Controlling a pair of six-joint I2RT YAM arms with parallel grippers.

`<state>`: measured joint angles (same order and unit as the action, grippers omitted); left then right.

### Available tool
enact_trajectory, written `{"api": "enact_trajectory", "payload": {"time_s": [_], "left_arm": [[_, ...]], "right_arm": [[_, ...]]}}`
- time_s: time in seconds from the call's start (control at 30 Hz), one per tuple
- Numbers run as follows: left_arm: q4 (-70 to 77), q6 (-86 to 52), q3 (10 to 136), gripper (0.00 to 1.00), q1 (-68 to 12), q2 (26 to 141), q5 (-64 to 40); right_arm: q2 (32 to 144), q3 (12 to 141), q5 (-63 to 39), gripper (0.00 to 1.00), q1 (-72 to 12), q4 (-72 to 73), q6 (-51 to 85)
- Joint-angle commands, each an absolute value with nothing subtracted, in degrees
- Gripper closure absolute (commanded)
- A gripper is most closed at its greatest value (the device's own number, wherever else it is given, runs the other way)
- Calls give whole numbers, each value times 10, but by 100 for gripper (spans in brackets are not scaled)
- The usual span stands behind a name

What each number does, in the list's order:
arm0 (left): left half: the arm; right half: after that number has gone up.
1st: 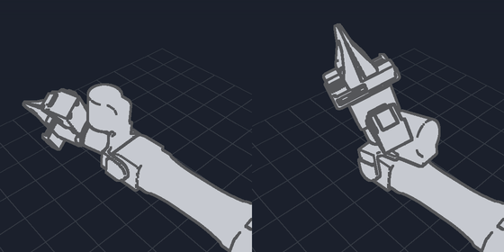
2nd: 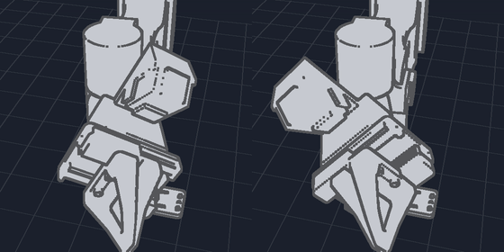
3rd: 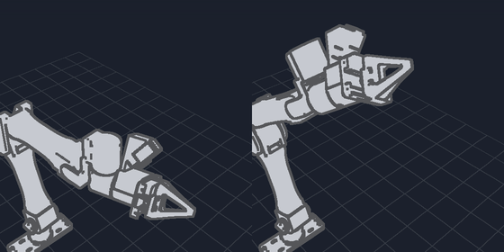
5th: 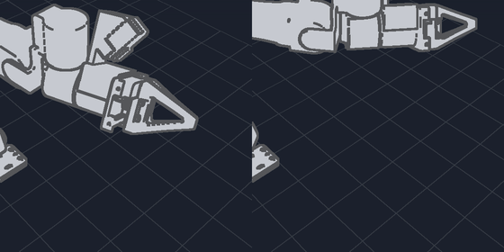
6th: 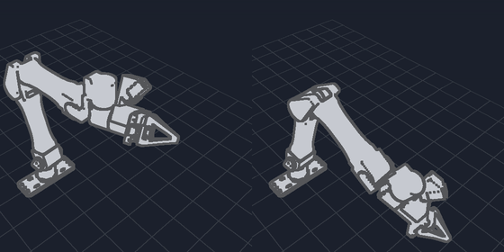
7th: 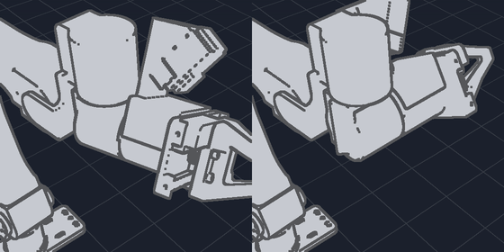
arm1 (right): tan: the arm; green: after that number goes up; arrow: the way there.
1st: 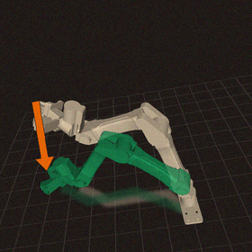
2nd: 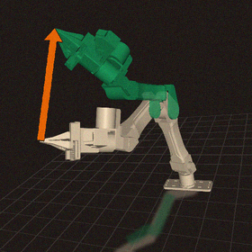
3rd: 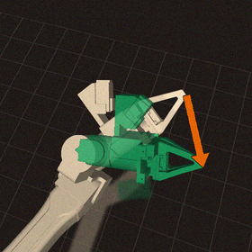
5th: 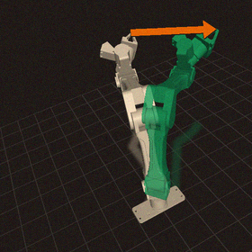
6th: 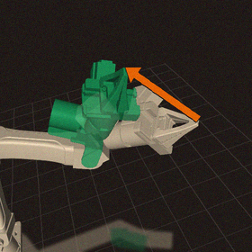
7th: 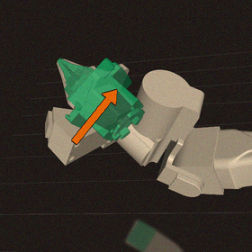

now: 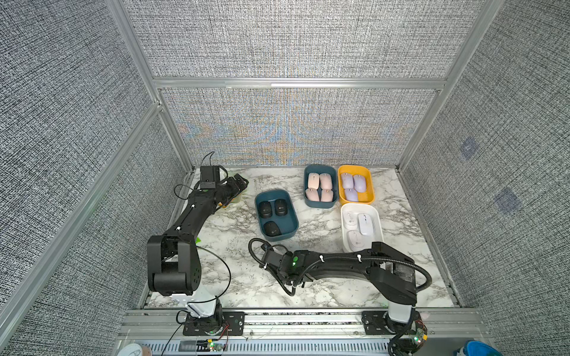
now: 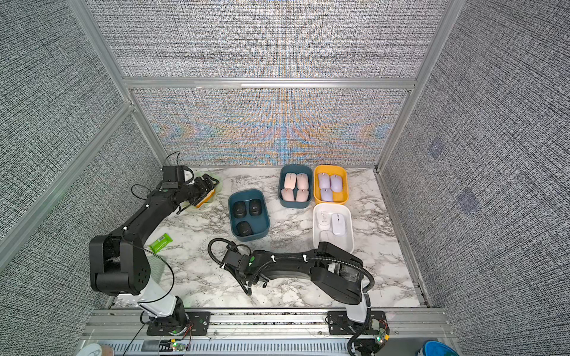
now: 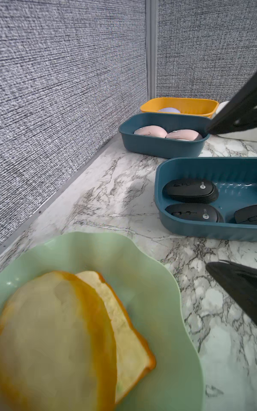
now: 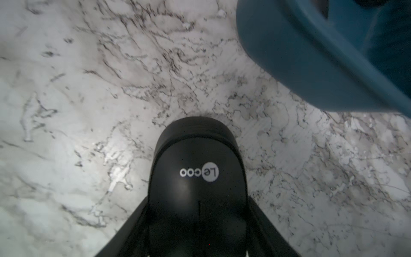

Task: Place the mice by color into the storage box
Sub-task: Place the mouse at the center of the board.

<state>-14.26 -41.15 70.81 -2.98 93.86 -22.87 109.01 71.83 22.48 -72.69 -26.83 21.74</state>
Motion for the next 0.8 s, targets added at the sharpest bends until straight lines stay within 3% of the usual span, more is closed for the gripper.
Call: {"api": "enact_trajectory", "payload": {"time_s": [0.0, 0.4, 0.6, 0.77], "left_arm": [[-132, -404, 712, 10, -42, 940, -235], [-132, -406, 718, 10, -85, 974, -270], [-134, -402, 718, 10, -86, 969, -259], [-137, -401, 721, 10, -86, 971, -260]], "right_arm": [[1074, 696, 239, 40, -726, -271, 232], [1060, 624, 231, 39, -703, -248, 237], [1055, 614, 225, 24, -701, -251, 240], [1036, 601, 235, 17, -701, -268, 243]]}}
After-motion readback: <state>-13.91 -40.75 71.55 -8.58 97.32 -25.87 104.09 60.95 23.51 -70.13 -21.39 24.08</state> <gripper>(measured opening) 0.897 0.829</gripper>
